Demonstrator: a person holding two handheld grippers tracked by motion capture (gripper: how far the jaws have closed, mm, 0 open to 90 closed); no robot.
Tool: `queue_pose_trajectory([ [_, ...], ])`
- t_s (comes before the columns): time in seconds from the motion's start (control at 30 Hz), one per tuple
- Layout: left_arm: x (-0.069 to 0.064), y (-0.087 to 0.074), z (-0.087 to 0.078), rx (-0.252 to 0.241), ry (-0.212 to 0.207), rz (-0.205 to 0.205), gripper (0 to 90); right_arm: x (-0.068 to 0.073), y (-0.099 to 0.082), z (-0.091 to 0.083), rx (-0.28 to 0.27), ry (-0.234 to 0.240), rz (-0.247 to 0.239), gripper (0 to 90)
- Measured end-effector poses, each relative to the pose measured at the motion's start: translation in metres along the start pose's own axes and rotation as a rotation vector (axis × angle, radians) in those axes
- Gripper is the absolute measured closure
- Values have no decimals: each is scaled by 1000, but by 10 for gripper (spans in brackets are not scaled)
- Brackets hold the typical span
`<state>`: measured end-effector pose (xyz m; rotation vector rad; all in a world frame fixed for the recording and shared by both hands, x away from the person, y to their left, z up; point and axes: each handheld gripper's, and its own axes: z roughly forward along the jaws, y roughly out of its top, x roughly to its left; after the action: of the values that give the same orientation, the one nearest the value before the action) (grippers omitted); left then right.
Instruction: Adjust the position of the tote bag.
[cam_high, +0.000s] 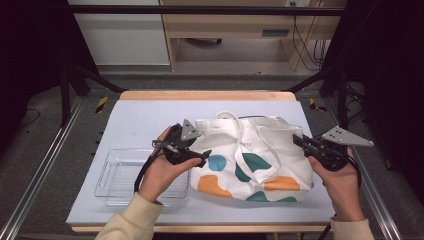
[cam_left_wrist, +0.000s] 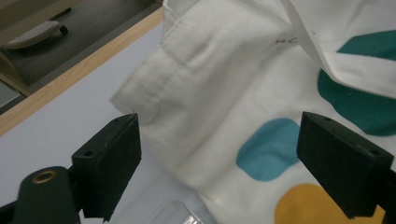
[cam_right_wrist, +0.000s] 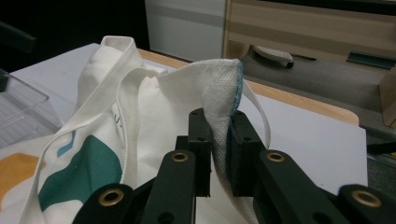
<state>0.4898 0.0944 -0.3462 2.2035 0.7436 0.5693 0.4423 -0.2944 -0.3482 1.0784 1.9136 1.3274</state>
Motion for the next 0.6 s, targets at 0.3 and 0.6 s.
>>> queue_pose_trajectory([
  [0.3,7,24,28,-33,-23,-6,240,7,-2,-12,-34,32,-32,816],
  [0.6,15,35,46,-13,-48,15,138,10,-1,-18,-53,53,-38,815],
])
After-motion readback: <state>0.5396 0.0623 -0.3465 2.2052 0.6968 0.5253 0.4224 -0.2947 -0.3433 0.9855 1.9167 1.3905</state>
